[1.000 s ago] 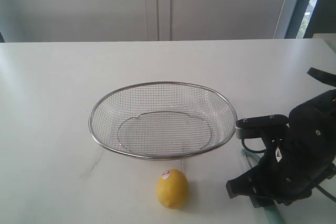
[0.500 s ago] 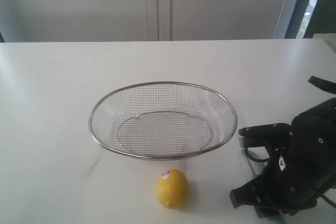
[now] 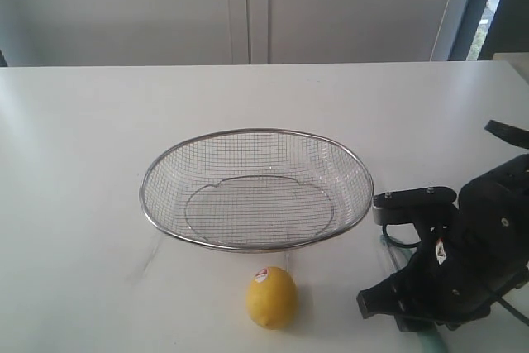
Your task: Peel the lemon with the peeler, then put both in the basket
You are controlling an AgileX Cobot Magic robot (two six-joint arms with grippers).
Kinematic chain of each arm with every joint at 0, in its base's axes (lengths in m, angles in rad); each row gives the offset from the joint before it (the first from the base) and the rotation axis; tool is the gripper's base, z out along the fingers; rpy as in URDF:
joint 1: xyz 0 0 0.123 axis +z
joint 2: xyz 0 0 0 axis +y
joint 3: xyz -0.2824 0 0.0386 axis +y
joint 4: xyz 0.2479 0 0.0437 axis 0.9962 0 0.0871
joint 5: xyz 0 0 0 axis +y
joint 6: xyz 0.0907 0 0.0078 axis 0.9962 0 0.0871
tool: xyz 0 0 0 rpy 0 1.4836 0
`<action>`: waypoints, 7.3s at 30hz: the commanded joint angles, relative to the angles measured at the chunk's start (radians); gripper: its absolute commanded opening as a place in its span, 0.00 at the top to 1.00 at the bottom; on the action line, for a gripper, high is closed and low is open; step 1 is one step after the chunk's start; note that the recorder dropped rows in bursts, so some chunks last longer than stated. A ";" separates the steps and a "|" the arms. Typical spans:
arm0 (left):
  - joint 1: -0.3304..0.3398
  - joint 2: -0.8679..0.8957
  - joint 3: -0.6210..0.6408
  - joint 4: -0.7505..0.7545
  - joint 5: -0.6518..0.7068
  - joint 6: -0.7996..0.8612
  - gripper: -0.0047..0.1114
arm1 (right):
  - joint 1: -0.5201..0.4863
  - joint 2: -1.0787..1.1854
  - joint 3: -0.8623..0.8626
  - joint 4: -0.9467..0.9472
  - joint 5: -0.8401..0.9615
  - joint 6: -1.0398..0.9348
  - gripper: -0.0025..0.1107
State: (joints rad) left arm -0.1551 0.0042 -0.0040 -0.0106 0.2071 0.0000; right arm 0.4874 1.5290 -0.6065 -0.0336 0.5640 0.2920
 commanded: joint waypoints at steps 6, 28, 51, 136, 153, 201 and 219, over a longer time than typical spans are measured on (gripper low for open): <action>-0.008 -0.004 0.004 -0.011 0.003 0.000 0.96 | -0.010 -0.001 0.003 -0.016 -0.008 0.001 0.60; -0.008 -0.004 0.004 -0.011 0.003 0.000 0.96 | -0.019 0.067 0.003 -0.008 -0.023 0.001 0.61; -0.008 -0.004 0.004 -0.011 0.003 0.000 0.96 | -0.019 0.048 0.001 -0.005 -0.020 0.034 0.98; -0.008 -0.004 0.004 -0.011 -0.197 -0.071 0.96 | -0.019 -0.830 -0.001 -0.059 0.082 -0.053 0.98; -0.008 -0.004 0.004 -0.011 -0.461 -0.070 0.96 | -0.019 -0.830 -0.001 -0.059 0.082 -0.053 0.98; -0.008 0.085 -0.169 0.108 -0.883 -0.166 0.96 | -0.019 -0.830 -0.001 -0.059 0.085 -0.053 0.98; -0.008 0.451 -0.472 0.355 -0.290 -0.112 0.96 | -0.019 -0.830 -0.001 -0.059 0.085 -0.053 0.98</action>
State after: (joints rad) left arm -0.1551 0.4132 -0.4220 0.3394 -0.2422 -0.0973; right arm 0.4700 0.7032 -0.6065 -0.0870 0.6596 0.2504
